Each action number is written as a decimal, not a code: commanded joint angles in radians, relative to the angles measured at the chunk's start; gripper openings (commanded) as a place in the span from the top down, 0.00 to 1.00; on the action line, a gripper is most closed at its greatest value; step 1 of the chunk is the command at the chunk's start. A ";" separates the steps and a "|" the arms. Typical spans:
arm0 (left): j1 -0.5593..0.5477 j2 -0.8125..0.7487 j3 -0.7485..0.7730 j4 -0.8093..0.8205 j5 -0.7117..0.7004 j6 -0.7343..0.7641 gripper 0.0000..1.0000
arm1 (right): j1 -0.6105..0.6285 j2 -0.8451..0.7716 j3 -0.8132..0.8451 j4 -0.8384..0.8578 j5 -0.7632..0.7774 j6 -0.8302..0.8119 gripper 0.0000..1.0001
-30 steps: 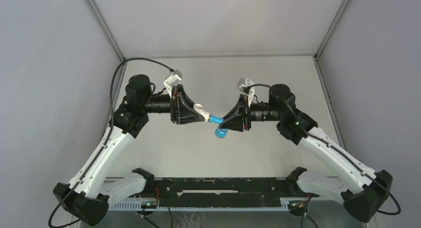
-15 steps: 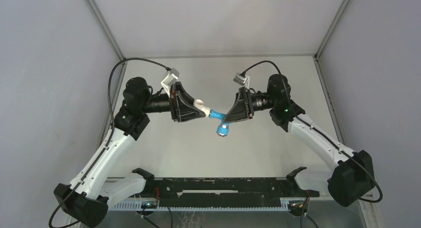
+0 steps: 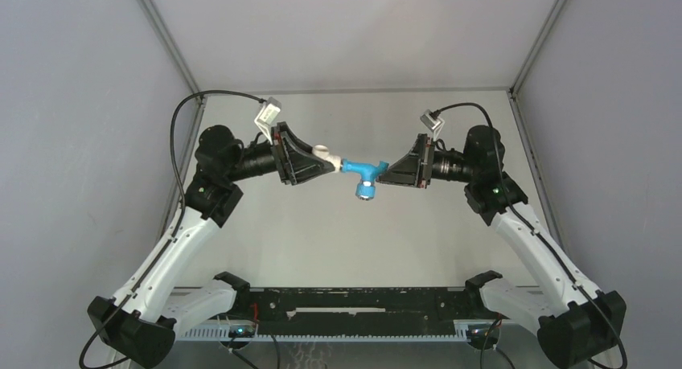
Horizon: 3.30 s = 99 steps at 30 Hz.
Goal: Install the water faucets
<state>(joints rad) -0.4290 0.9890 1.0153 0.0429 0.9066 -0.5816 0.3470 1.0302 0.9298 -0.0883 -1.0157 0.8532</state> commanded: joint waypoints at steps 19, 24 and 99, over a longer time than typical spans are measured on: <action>0.004 0.029 -0.065 0.080 -0.175 -0.054 1.00 | 0.227 -0.058 -0.107 0.745 0.160 0.341 0.00; -0.009 0.043 -0.051 -0.008 -0.130 0.020 1.00 | 0.229 -0.069 -0.033 0.607 0.189 0.211 0.00; -0.017 0.113 0.143 -0.287 -0.308 -0.282 1.00 | 1.082 -0.241 -0.383 0.538 1.692 -1.701 0.01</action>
<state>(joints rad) -0.4511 1.1015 1.0752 -0.2363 0.6258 -0.8104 1.3384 0.6724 0.5800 0.2264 0.3977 -0.3927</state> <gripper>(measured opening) 0.445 0.993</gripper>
